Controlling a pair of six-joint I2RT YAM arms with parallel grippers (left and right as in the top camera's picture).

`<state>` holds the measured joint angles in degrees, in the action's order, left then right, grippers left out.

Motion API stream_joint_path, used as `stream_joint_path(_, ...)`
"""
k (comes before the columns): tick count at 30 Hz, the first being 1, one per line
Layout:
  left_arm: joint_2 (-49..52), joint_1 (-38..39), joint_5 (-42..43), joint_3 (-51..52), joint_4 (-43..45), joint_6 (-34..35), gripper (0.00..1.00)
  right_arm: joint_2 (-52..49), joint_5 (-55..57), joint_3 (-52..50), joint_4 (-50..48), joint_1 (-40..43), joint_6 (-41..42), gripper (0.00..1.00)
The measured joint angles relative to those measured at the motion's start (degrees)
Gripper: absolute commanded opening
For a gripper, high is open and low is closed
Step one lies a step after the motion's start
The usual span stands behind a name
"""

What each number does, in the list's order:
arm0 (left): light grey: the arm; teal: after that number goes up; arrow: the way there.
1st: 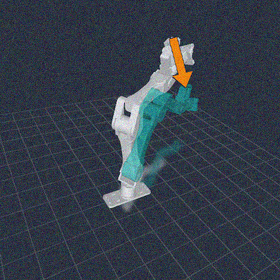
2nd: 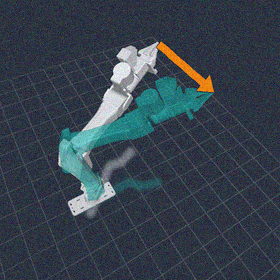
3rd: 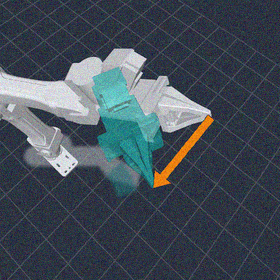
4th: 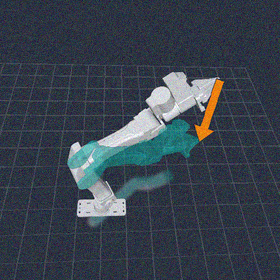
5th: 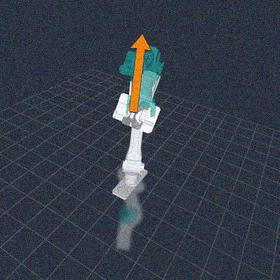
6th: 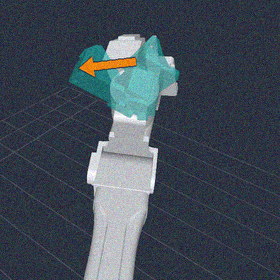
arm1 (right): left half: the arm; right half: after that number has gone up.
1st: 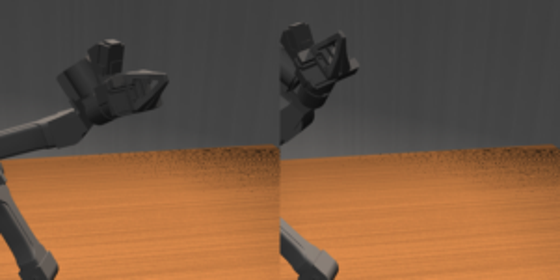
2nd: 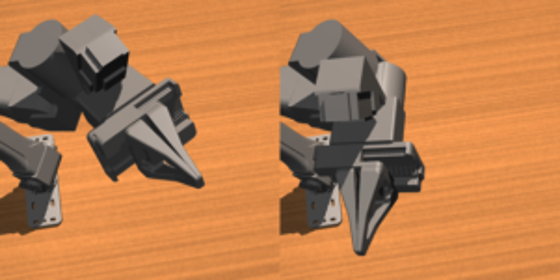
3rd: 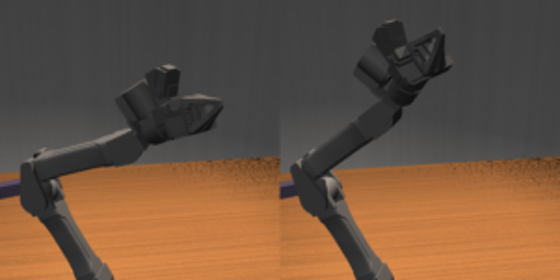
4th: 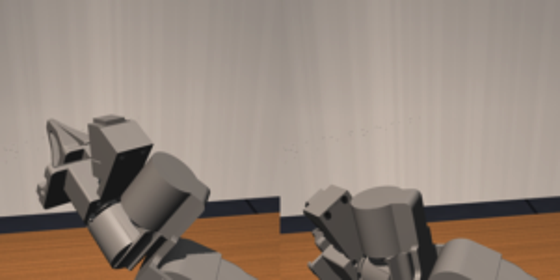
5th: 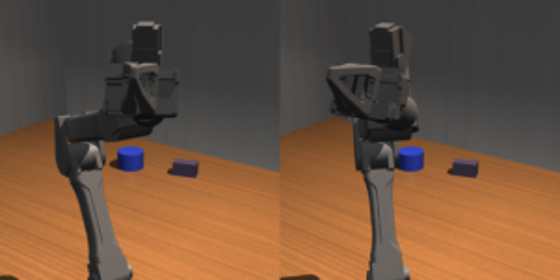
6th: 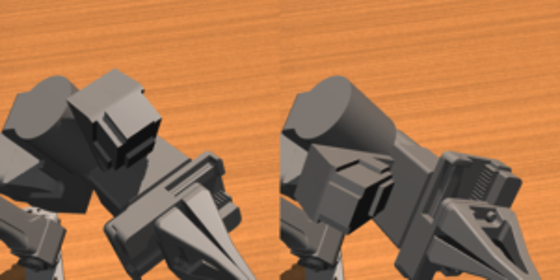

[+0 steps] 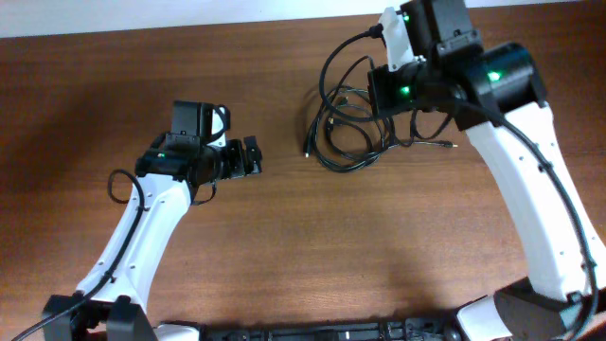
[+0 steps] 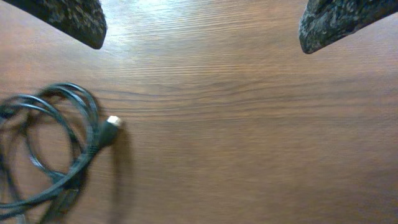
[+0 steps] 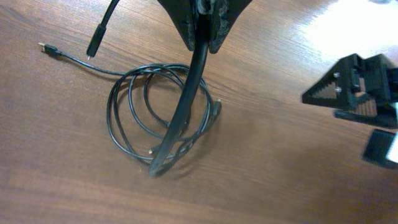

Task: Untangle cables

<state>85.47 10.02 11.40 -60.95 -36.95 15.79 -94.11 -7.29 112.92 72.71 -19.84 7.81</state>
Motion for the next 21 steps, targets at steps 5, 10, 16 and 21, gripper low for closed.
stream_joint_path(5,-0.04,0.0,14.88,0.09,5.99,-4.52,0.99,10.54,-0.46,-0.13,-6.38,0.0,0.2,0.04)
stream_joint_path(10,1.14,0.0,28.17,0.31,17.7,-7.02,0.99,11.54,-14.86,-0.55,-19.74,0.04,0.74,0.04)
stream_joint_path(16,9.66,5.51,33.99,0.35,30.03,-7.28,0.99,11.85,-22.32,-0.52,-23.91,0.04,0.81,0.04)
stream_joint_path(21,14.51,9.27,14.51,0.22,21.94,-7.5,0.3,12.15,-11.58,-0.52,-20.0,0.33,1.14,0.04)
